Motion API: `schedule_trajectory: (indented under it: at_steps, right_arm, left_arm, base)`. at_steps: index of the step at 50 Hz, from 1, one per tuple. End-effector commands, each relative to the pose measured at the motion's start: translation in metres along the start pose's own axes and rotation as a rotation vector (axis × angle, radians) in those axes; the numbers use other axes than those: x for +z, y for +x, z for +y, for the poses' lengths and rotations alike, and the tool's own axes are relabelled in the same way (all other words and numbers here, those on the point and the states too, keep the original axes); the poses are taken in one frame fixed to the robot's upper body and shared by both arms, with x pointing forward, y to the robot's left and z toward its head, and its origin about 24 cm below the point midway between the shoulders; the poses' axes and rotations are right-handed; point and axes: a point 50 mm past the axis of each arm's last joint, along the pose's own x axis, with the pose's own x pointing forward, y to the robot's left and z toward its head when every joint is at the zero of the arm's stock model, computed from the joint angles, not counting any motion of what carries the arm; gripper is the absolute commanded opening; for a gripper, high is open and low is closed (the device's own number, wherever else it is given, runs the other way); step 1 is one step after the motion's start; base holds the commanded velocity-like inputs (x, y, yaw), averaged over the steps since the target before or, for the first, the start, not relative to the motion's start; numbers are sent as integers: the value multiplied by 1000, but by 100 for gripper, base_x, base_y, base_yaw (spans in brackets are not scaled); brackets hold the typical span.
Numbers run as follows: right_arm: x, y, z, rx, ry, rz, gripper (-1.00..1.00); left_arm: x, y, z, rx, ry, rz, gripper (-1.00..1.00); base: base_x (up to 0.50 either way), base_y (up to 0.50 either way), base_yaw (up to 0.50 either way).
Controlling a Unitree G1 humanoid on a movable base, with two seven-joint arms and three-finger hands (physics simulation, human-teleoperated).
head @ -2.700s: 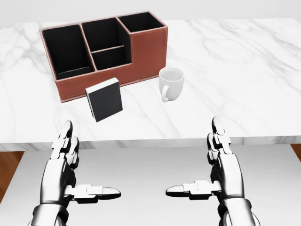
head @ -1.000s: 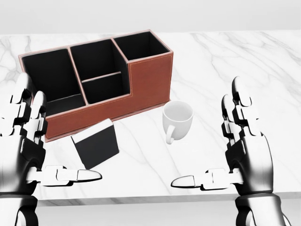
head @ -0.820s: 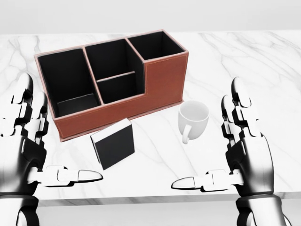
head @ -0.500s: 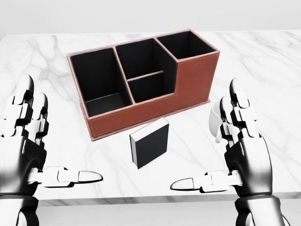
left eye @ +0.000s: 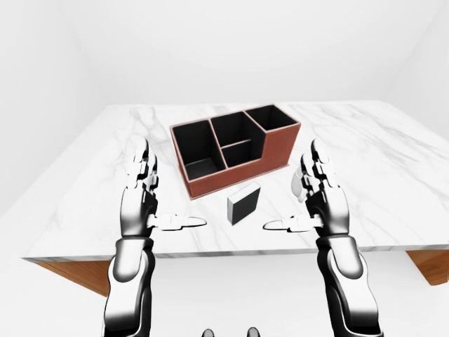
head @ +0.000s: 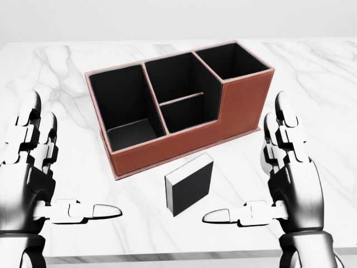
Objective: Pick up the book and place it in the front compartment of the caddy.
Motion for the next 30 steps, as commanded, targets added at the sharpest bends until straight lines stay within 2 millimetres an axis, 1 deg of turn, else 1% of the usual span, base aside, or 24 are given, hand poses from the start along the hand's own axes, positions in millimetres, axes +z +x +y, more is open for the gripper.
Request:
schedule_trajectory:
  at_steps: [1,2,10,27,30]
  right_arm:
    - [4,1,-1,-6,7,-20,100]
    - [10,1,0,1,9,-44,100]
    - [7,1,1,3,9,-31,100]
    - [5,0,2,4,3,-24,100]
    - [4,2,2,-7,-19,-19,100]
  left_arm:
    - [2,1,-1,-2,-3,-11,100]
    - [2,1,-1,-5,-2,-12,100]
    - [1,2,0,-3,-2,-7,100]
    - [6,2,1,-2,-1,-27,100]
    - [6,2,1,-2,-1,-28,100]
  base:
    - [50,0,0]
    - [50,0,0]
    - [50,0,0]
    - [50,0,0]
    - [40,0,0]
